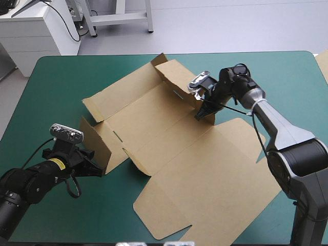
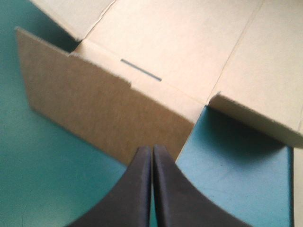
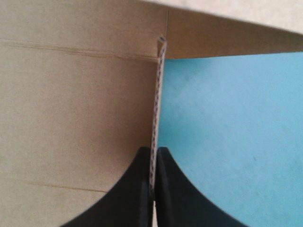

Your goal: Fold the box

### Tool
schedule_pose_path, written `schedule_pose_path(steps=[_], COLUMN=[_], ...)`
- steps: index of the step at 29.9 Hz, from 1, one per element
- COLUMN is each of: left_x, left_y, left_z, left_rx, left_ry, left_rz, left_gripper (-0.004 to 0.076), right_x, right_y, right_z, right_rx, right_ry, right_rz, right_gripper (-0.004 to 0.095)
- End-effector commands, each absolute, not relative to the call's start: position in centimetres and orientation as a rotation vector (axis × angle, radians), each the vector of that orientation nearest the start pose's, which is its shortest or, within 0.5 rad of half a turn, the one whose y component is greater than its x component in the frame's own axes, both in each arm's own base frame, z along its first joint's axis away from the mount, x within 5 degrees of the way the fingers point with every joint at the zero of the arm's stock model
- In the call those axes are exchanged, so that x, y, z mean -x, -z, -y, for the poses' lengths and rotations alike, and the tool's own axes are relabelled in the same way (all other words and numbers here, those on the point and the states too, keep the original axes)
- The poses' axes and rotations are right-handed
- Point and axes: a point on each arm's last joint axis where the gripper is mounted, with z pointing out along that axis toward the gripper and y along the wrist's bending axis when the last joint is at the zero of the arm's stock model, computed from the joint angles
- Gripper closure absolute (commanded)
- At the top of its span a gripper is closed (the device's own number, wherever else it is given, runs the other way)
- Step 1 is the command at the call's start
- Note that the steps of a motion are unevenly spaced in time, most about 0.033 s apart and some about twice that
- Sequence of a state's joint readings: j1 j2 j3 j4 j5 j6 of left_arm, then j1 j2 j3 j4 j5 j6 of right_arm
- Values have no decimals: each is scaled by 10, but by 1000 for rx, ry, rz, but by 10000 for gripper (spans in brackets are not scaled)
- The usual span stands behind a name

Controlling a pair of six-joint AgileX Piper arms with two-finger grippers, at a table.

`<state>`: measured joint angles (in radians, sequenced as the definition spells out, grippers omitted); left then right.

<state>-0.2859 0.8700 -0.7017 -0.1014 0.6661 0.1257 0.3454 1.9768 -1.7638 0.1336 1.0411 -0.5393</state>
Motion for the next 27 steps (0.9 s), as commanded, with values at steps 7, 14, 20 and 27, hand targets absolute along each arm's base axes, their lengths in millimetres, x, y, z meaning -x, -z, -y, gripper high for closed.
schedule_pose_path(steps=[7, 14, 20, 27], left_x=[-160, -159, -158, -158], left_y=[-316, -315, -313, -313], left_z=[54, 54, 54, 54], left_rx=[-384, -396, -405, -406], left_ry=[225, 221, 215, 214], left_rz=[-2209, -2224, -2248, -2250], left_gripper=[731, 731, 731, 731], right_x=[-376, -371, -370, -354], right_y=[-318, -322, -325, -329], right_z=[-220, -236, -245, -264], right_rx=[1518, 1600, 1658, 1663], right_ry=[-98, -129, -91, -329], right_rz=[-2068, -1920, -1796, -1747], right_gripper=[924, 924, 924, 929])
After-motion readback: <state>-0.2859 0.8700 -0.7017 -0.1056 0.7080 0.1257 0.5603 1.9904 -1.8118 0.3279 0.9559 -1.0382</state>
